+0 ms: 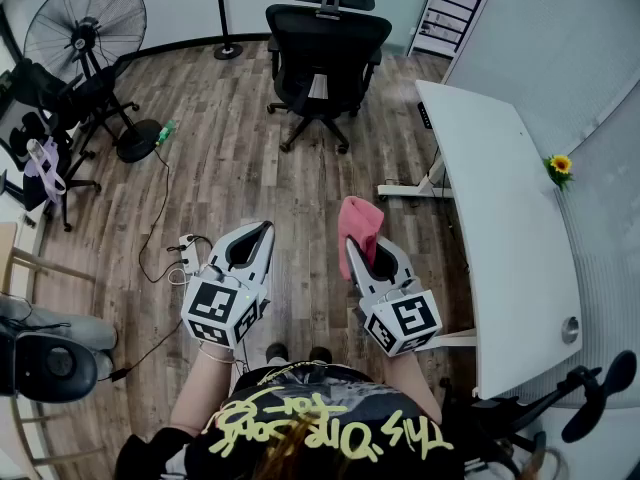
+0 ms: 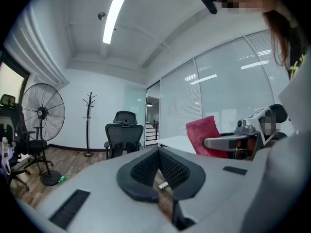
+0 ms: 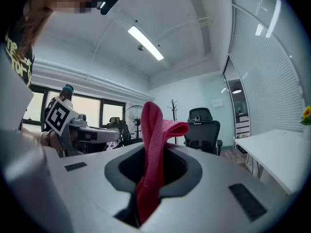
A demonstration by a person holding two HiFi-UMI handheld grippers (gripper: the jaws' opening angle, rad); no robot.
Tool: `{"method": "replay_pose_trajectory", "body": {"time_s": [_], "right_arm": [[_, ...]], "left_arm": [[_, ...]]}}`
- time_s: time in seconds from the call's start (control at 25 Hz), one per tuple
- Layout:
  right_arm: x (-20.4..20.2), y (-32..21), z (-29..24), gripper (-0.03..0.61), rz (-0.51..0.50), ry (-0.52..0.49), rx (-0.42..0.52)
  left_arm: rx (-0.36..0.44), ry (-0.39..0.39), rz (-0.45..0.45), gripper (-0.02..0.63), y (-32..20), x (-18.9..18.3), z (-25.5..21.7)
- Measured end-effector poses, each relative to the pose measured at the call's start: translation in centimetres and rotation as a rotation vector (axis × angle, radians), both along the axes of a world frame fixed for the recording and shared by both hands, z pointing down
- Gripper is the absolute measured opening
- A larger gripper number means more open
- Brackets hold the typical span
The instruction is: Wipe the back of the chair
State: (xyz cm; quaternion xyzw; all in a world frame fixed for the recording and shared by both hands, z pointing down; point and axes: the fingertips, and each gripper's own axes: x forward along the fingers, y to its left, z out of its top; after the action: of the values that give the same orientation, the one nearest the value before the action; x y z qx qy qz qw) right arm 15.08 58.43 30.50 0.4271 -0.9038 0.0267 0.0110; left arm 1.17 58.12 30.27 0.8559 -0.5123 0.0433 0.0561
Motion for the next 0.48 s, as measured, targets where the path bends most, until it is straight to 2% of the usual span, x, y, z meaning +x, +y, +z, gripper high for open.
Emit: {"method": "replay_pose_trajectory", "body": {"time_s": [0.48], "right_arm": [[-0.59, -0.12, 0.38, 0.063, 0.002, -0.012, -0.006]], "left_arm": [[0.015, 0.017, -0.007, -0.006, -0.08, -0.52, 0.06]]}}
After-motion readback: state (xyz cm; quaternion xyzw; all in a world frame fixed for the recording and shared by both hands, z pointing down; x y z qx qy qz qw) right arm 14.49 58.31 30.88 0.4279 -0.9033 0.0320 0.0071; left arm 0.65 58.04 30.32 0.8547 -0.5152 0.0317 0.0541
